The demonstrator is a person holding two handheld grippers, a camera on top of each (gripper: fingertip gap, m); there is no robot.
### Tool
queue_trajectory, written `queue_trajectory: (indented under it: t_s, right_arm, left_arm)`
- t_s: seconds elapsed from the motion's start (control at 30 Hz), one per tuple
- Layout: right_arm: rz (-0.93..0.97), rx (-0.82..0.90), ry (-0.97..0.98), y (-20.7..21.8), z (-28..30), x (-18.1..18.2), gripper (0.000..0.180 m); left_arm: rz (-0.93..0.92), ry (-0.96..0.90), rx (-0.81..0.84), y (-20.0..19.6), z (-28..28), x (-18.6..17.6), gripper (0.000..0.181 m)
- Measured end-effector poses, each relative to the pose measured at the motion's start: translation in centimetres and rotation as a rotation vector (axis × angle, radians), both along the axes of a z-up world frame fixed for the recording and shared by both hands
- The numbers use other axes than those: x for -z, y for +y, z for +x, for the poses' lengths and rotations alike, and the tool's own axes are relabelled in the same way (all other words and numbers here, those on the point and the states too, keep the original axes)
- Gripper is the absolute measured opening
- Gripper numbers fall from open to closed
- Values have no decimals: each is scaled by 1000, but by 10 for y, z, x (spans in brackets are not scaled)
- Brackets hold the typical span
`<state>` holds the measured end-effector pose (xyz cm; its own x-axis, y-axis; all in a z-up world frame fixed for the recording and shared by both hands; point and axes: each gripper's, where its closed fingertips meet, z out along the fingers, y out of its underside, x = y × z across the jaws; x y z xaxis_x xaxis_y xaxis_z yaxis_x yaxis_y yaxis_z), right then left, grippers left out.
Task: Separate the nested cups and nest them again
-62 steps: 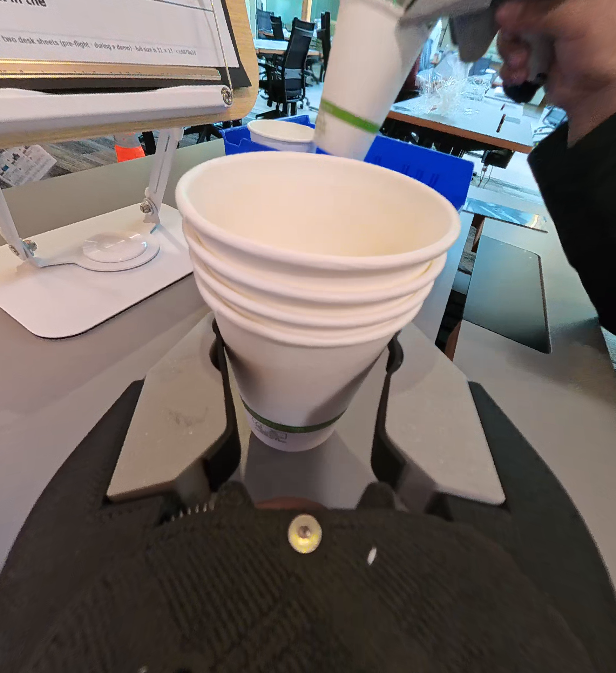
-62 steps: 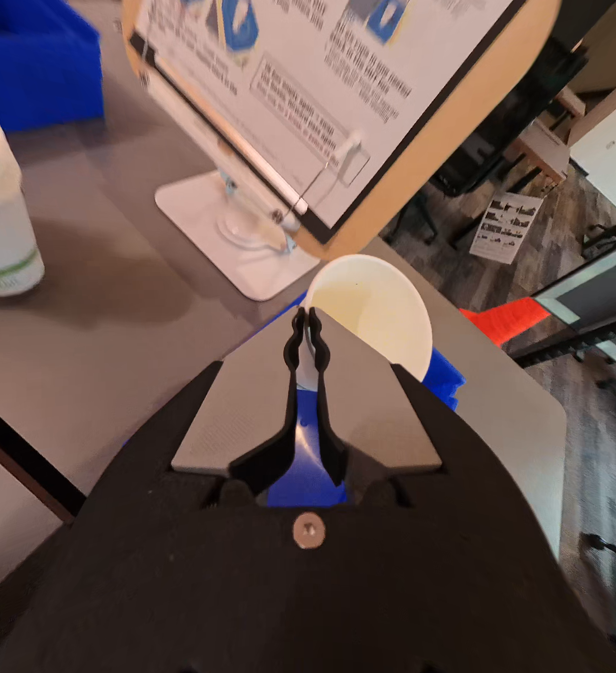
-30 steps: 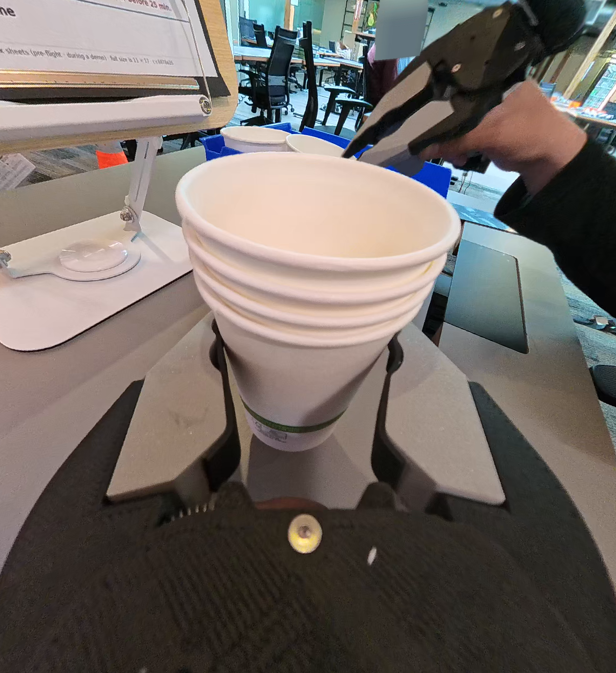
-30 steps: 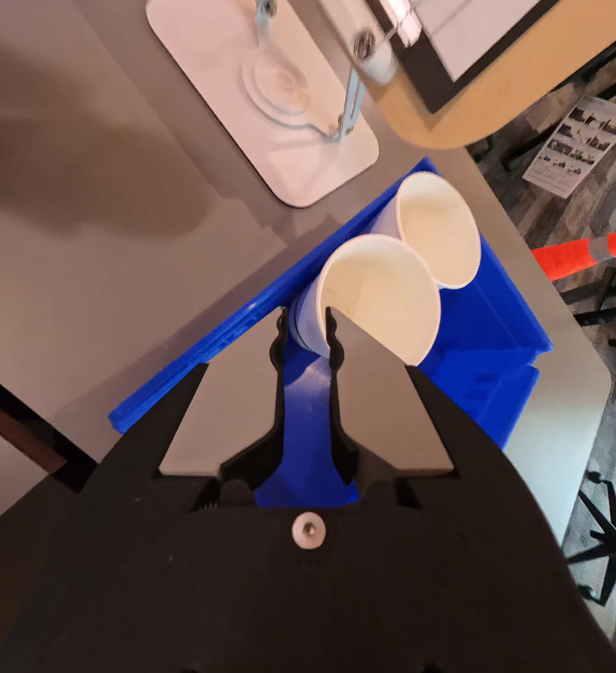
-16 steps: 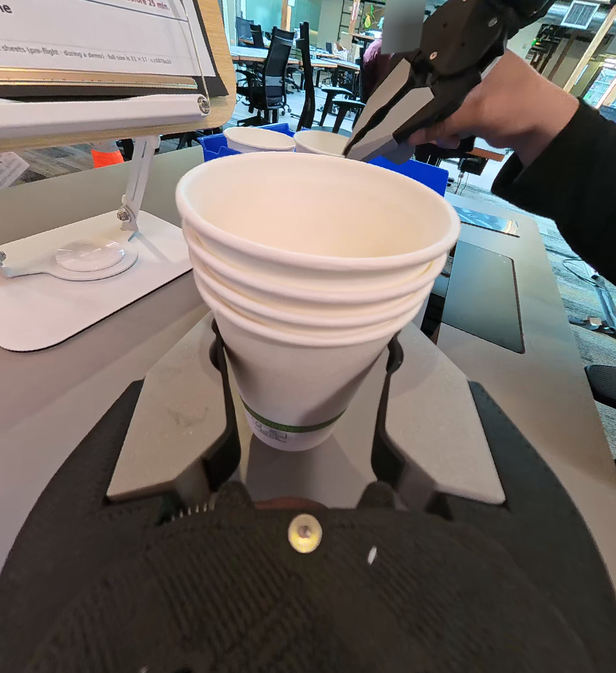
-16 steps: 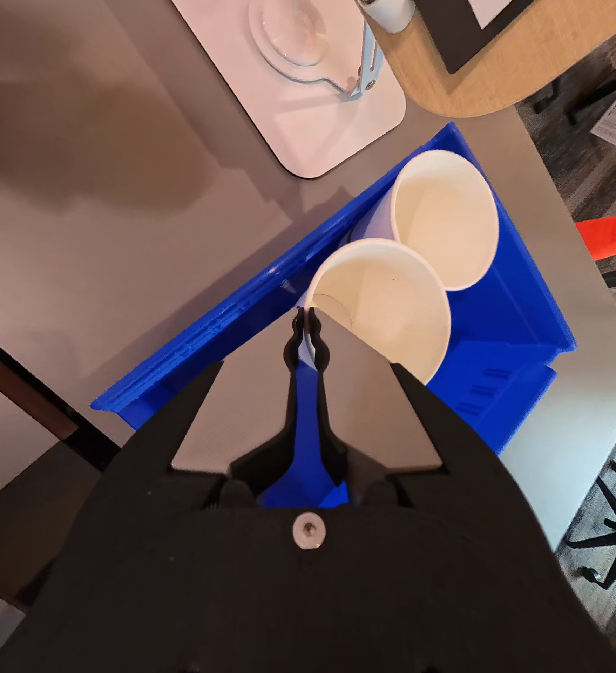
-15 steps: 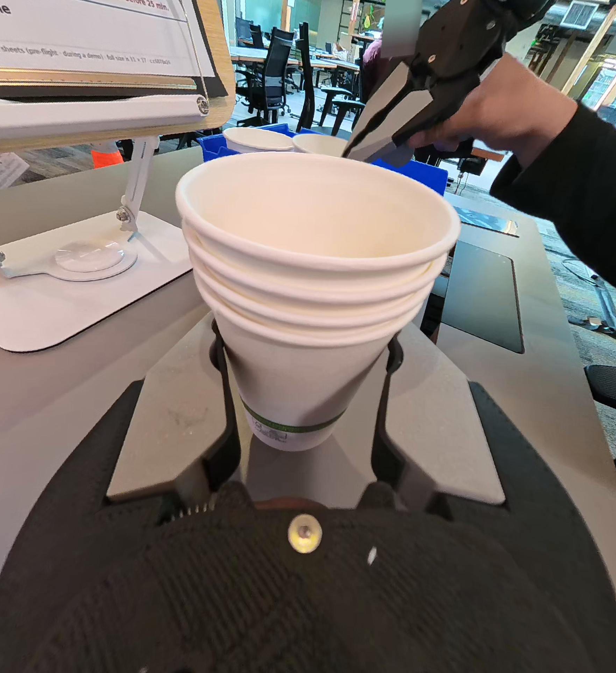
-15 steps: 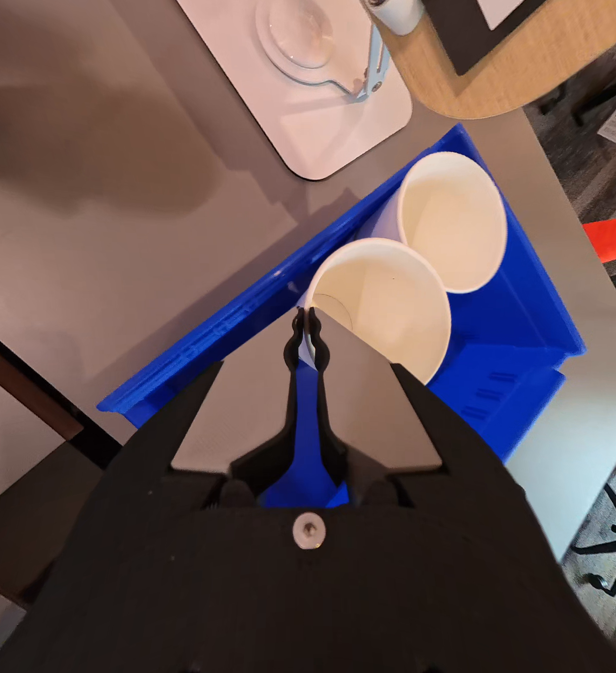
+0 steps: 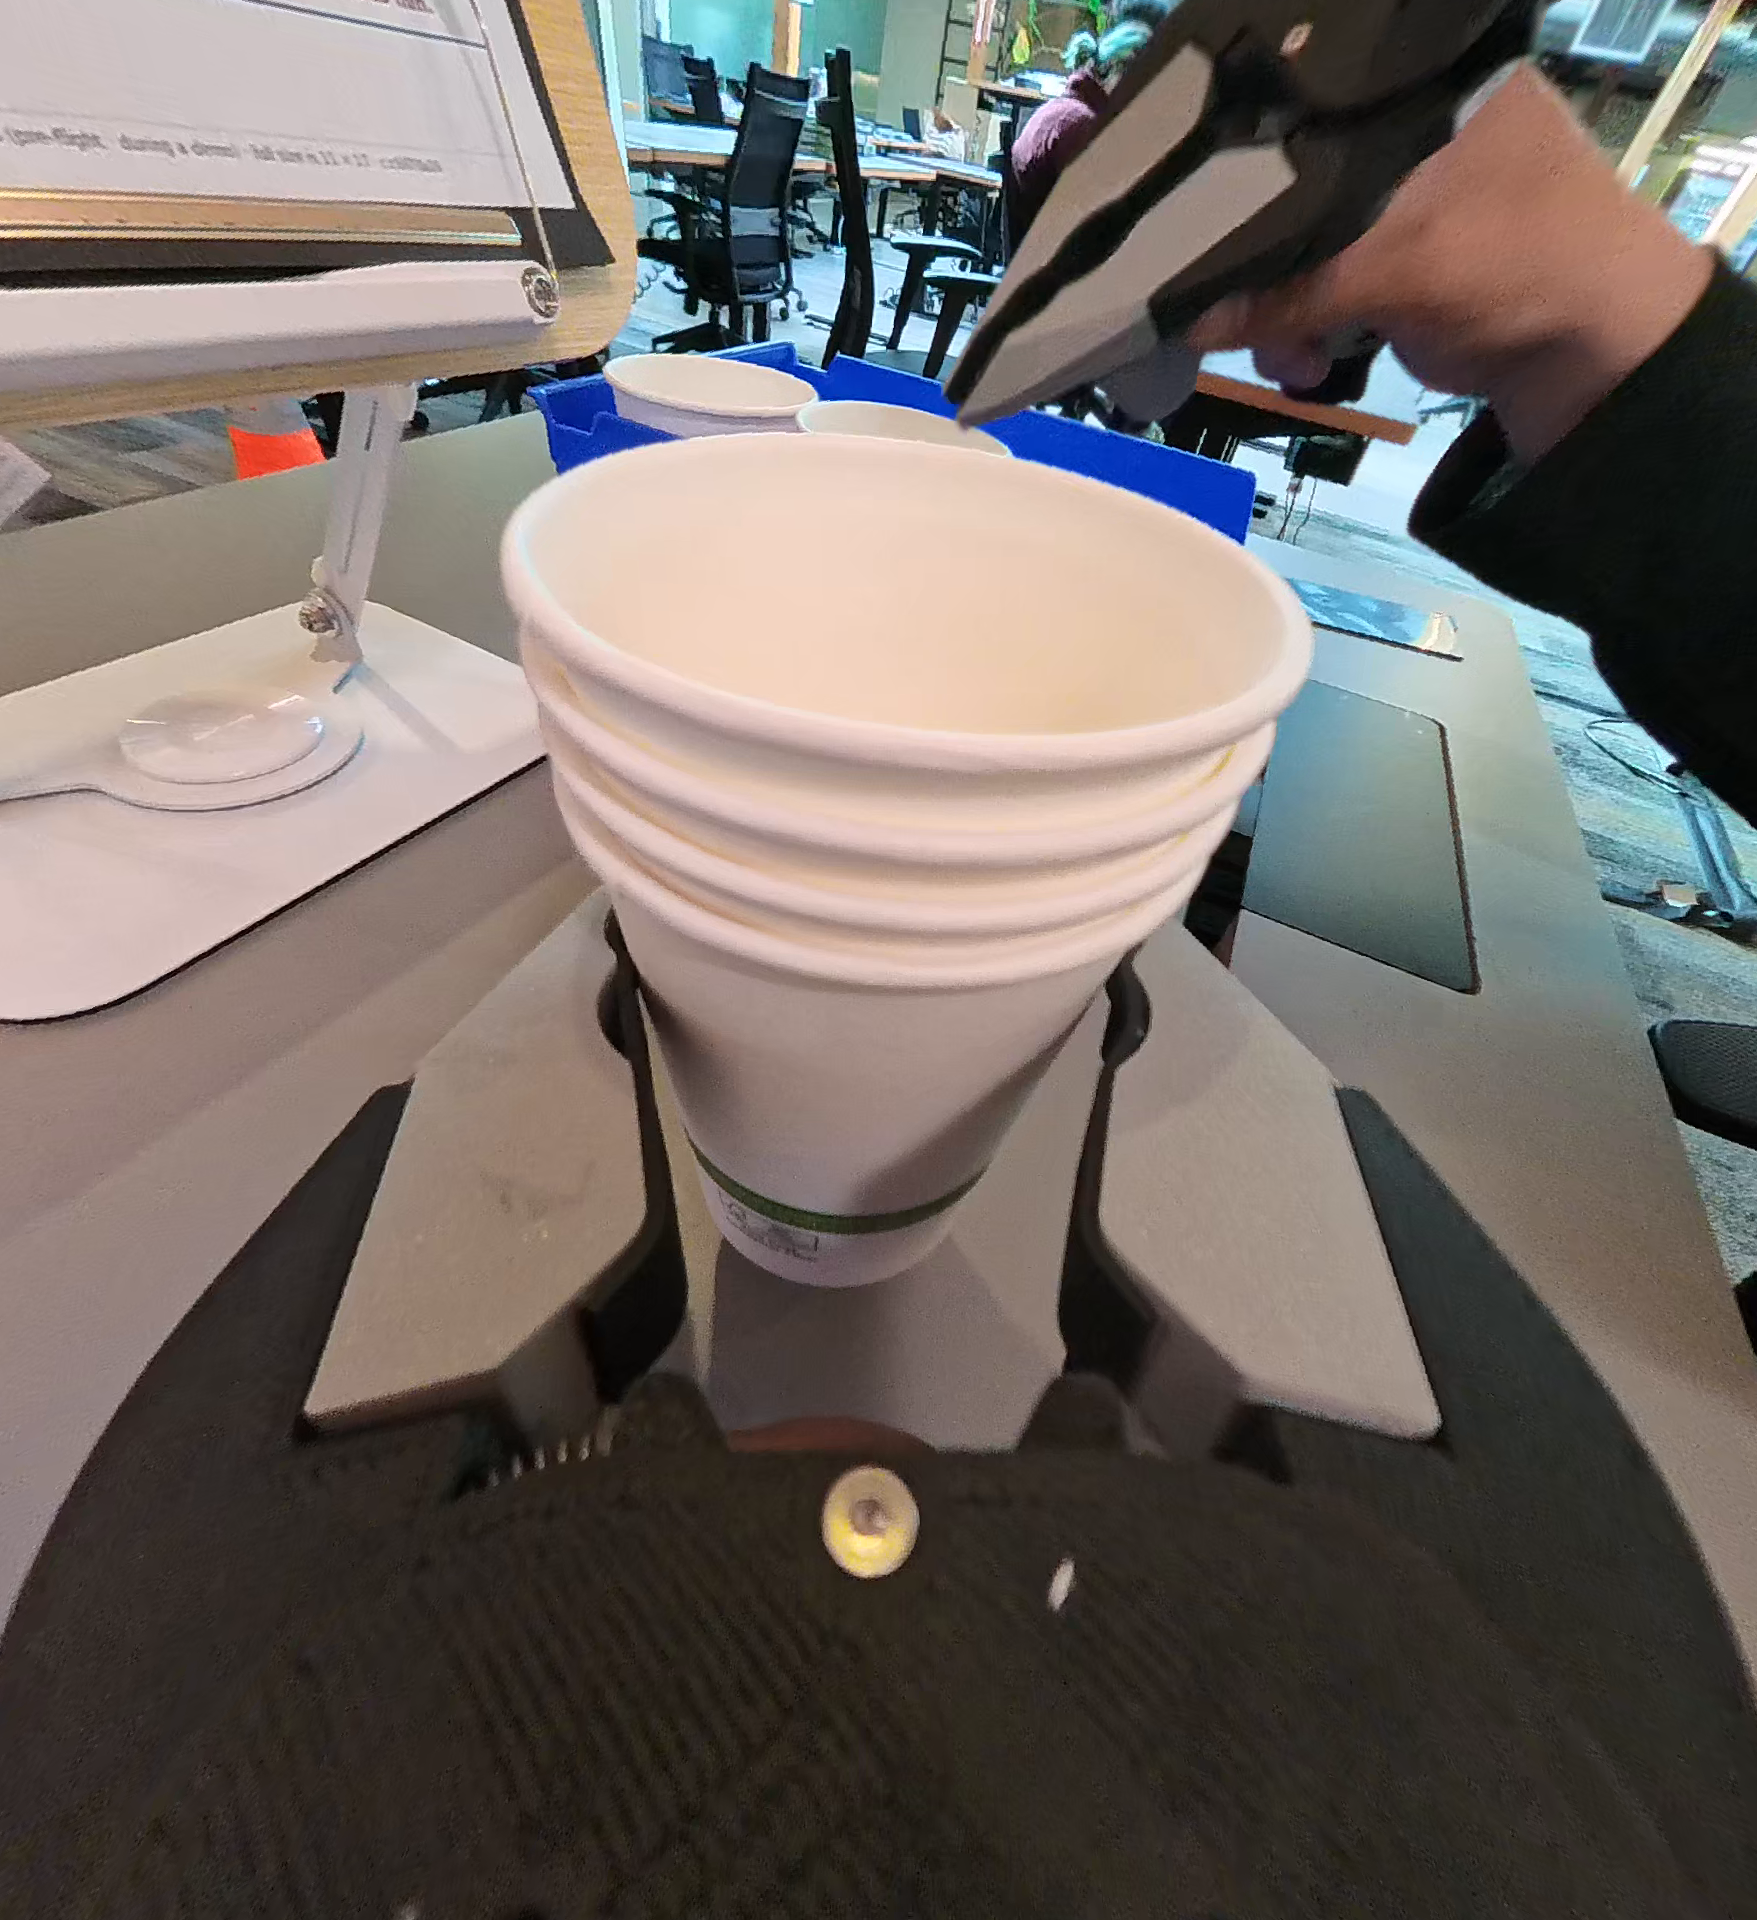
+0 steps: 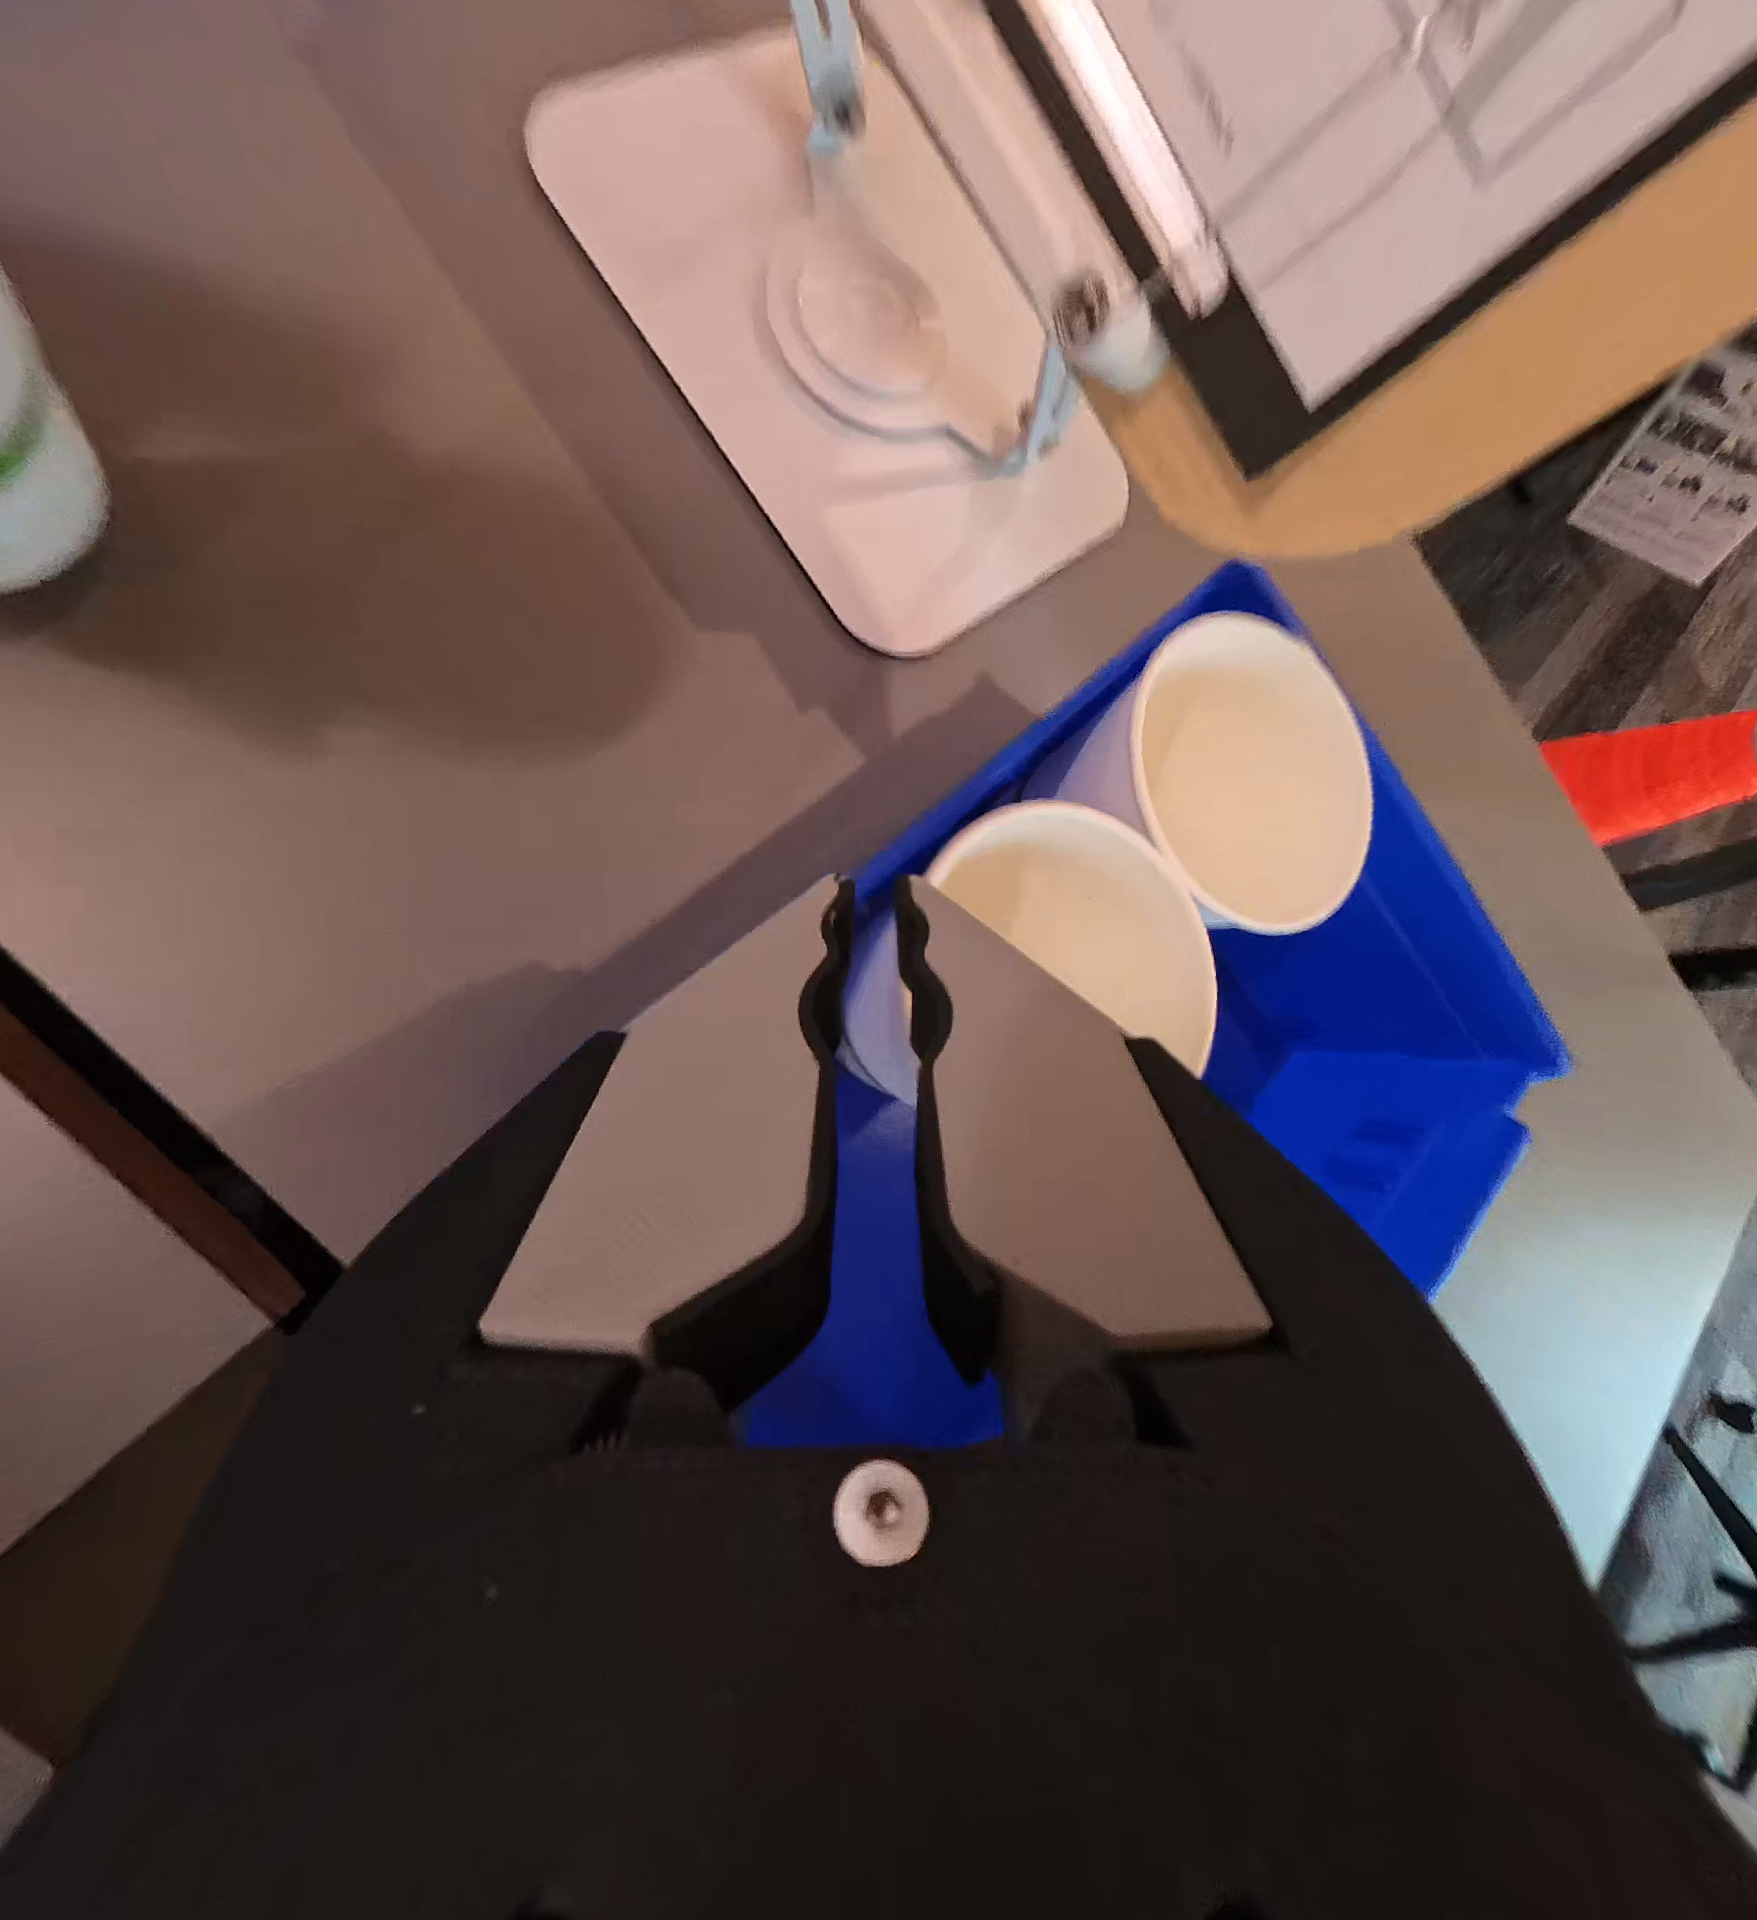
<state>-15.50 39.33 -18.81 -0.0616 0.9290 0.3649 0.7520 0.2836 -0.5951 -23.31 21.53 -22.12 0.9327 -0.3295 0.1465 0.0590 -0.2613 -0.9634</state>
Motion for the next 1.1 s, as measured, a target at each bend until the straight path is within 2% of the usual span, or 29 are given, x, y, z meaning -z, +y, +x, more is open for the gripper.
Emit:
queue_trajectory:
  t_s: [0.1, 0.23, 0.37, 0.47, 0.6, 0.73, 0.83, 1.1]
  right_arm:
    - [-67, -154, 85, -55, -14, -24, 4]
    - [-254, -457, 178, -163, -32, -49, 4]
    - [-272, -555, 126, -212, -48, -40, 6]
    - [-260, -575, 77, -226, -57, -27, 8]
    - [-243, -574, 51, -229, -61, -21, 0]
    - [-237, -550, 30, -227, -62, -16, 15]
    - [-243, -558, 26, -229, -63, -14, 5]
    - [-290, -555, 33, -230, -62, -14, 4]
  left_arm:
    - [-4, 8, 14, 0, 4, 1, 89]
    - [-16, 21, 30, 1, 9, 5, 89]
    - [-22, 30, 38, 1, 12, 6, 89]
    - [-31, 47, 31, 2, 11, 9, 89]
    - [-55, 40, 8, 3, 6, 13, 89]
    - [-44, 24, 2, 3, 5, 9, 89]
    - [-26, 37, 3, 2, 6, 5, 88]
    - [-26, 42, 7, 2, 7, 6, 89]
